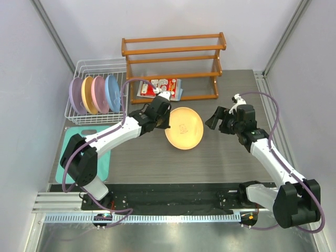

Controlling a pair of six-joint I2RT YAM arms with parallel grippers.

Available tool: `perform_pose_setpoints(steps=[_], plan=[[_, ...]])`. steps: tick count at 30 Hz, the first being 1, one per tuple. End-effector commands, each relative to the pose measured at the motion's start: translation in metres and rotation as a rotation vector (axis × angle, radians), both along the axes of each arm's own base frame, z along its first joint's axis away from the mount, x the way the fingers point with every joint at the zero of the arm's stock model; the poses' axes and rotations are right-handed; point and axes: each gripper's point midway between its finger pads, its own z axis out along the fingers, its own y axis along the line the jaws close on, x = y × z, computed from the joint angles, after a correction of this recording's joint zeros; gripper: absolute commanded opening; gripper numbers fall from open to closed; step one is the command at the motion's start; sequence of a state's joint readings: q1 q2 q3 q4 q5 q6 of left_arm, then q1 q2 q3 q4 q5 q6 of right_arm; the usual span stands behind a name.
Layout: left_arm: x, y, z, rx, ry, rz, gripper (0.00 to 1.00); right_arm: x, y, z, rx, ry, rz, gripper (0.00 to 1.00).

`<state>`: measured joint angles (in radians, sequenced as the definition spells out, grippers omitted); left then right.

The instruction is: Unload the plates from the dish rack

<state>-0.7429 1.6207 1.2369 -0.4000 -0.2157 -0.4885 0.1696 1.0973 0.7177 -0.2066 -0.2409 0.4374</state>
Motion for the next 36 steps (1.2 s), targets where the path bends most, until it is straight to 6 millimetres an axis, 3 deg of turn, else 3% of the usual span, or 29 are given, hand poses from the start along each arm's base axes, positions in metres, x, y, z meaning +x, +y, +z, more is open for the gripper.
perform_pose_setpoints(steps=[1,3,11,16,22,25,26,28,30,31,32,33,34,35,36], plan=[[0.005,-0.03,0.031,-0.18,-0.044,-0.038,0.0,-0.003,0.017,0.01,0.072,-0.034,0.066,0.86],[0.002,-0.033,0.033,-0.196,-0.04,-0.051,0.0,-0.004,0.018,0.006,0.075,-0.028,0.079,0.79],[-0.005,-0.04,0.043,-0.274,-0.041,-0.081,0.0,-0.002,0.021,-0.008,0.09,-0.003,0.085,0.7],[-0.009,-0.036,0.065,-0.316,-0.088,-0.085,0.0,0.0,0.021,-0.021,0.084,0.021,0.079,0.68],[-0.013,-0.034,0.076,-0.394,-0.097,-0.106,0.0,0.004,0.031,-0.021,0.148,-0.021,0.109,0.57],[-0.013,-0.031,0.072,-0.403,-0.086,-0.103,0.0,0.002,0.041,-0.014,0.201,-0.055,0.151,0.35],[-0.014,-0.031,0.072,-0.412,-0.082,-0.109,0.0,0.002,0.043,-0.009,0.212,-0.071,0.165,0.18],[-0.014,-0.031,0.067,-0.424,-0.075,-0.102,0.0,-0.001,0.05,-0.001,0.252,-0.104,0.203,0.04],[-0.012,-0.028,0.065,-0.423,-0.078,-0.087,0.0,-0.001,0.05,0.002,0.261,-0.109,0.198,0.01],[-0.012,-0.026,0.063,-0.42,-0.074,-0.079,0.11,-0.002,0.048,0.0,0.258,-0.087,0.181,0.01],[-0.011,-0.023,0.061,-0.413,-0.074,-0.066,0.33,0.007,0.037,-0.001,0.216,-0.089,0.111,0.01],[-0.009,-0.016,0.057,-0.389,-0.078,-0.04,0.65,0.008,0.03,-0.004,0.184,-0.078,0.073,0.01],[-0.005,-0.009,0.057,-0.355,-0.096,-0.018,0.74,0.005,0.02,-0.014,0.137,-0.038,0.035,0.01],[-0.003,-0.002,0.056,-0.324,-0.105,0.006,0.97,0.012,0.005,-0.015,0.086,-0.039,-0.039,0.01],[0.002,0.016,0.053,-0.255,-0.126,0.069,0.99,0.011,-0.002,-0.019,0.06,-0.021,-0.063,0.01]])
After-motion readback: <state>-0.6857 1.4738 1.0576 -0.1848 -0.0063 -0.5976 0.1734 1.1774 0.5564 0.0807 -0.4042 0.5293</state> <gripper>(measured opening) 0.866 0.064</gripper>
